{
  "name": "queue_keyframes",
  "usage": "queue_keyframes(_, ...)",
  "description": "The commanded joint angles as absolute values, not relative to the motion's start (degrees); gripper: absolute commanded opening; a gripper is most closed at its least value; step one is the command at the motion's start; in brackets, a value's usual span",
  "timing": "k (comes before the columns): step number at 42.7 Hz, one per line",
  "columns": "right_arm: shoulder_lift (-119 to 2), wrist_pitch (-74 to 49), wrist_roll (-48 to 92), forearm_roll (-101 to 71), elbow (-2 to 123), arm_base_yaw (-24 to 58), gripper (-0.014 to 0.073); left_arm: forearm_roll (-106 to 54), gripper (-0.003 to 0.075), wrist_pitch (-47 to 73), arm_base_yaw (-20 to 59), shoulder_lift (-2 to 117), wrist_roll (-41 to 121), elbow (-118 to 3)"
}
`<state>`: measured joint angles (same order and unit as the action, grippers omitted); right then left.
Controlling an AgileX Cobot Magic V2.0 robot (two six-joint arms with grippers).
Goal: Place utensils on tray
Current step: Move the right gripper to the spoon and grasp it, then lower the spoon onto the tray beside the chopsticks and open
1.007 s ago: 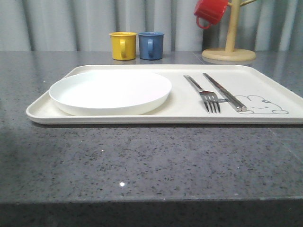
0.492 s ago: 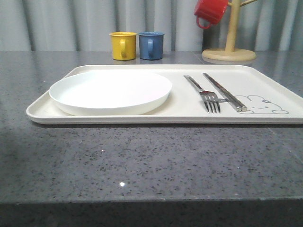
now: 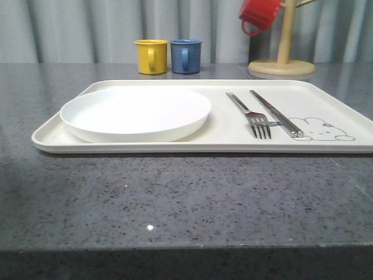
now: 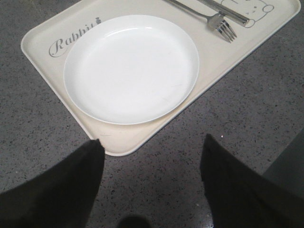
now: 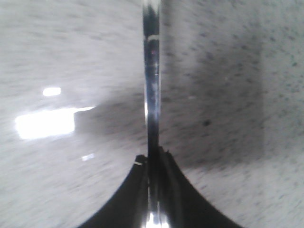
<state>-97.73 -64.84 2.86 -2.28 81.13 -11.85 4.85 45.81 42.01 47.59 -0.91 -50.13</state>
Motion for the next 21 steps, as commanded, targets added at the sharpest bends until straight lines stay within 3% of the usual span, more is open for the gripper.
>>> queue_keyframes(1,-91.8,-64.3,4.0,-5.5,82.8,-8.4,-0.0027,4.7,0.0438,41.8,42.5,47.5,-1.5,-51.8)
queue_keyframes(12,-90.9,-64.4,4.0,-13.7,82.8,2.8,-0.0027,4.7,0.0438,41.8,42.5,47.5,-1.5,-51.8)
queue_keyframes(21,-93.6,-59.2,1.9,-18.8,82.8,5.9,-0.0026,4.7,0.0438,41.8,42.5,47.5,-1.5,-51.8)
